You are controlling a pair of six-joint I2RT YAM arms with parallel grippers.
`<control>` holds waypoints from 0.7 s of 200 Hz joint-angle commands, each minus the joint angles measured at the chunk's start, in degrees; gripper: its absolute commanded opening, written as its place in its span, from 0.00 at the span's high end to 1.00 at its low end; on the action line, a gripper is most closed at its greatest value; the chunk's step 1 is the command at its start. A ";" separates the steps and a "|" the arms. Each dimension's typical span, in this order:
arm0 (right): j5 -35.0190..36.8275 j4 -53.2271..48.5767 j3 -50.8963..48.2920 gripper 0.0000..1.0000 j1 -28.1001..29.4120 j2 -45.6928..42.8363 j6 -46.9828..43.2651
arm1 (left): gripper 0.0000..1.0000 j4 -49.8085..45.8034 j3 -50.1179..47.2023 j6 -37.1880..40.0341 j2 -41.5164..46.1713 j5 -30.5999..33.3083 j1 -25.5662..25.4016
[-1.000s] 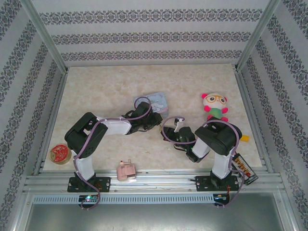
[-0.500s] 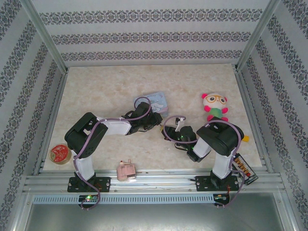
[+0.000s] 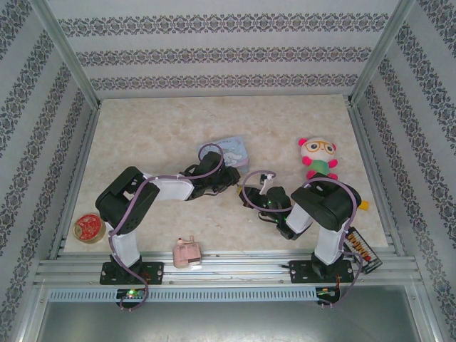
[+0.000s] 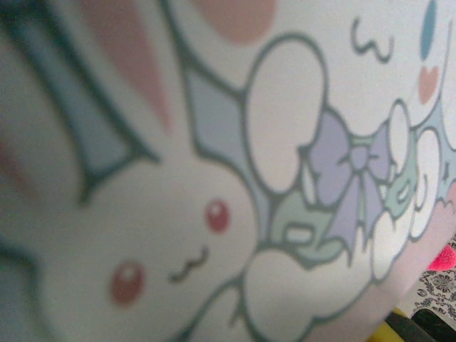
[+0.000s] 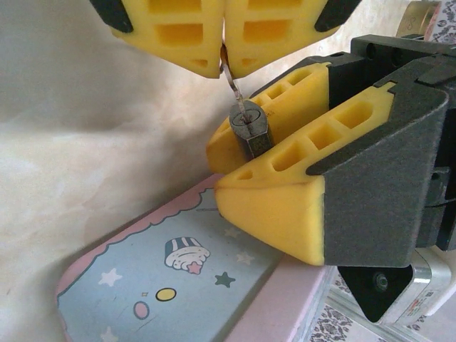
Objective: Unlock a padlock with a key
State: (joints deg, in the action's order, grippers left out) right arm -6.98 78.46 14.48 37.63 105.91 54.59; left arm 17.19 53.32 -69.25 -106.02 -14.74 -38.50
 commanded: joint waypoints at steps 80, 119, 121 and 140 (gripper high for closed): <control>0.00 0.81 0.55 1.00 -2.19 -0.09 2.63 | 0.85 -2.86 -2.57 -4.03 -0.30 -4.57 0.53; -0.57 0.08 0.55 1.00 -2.65 -0.35 2.91 | 0.85 -2.78 -2.34 -4.27 -0.77 -4.58 0.53; -0.57 0.04 0.64 1.00 -2.65 -0.35 2.94 | 0.85 -2.78 -2.34 -4.23 -0.77 -4.66 0.53; -0.92 -0.38 0.90 1.00 -2.73 -0.40 2.96 | 0.85 -2.78 -2.26 -4.37 -1.08 -4.76 0.53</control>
State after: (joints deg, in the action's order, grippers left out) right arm -9.80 78.48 14.52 36.12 105.91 56.86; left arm 17.69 52.88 -69.30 -105.75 -14.83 -38.46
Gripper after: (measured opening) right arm 0.062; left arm 0.316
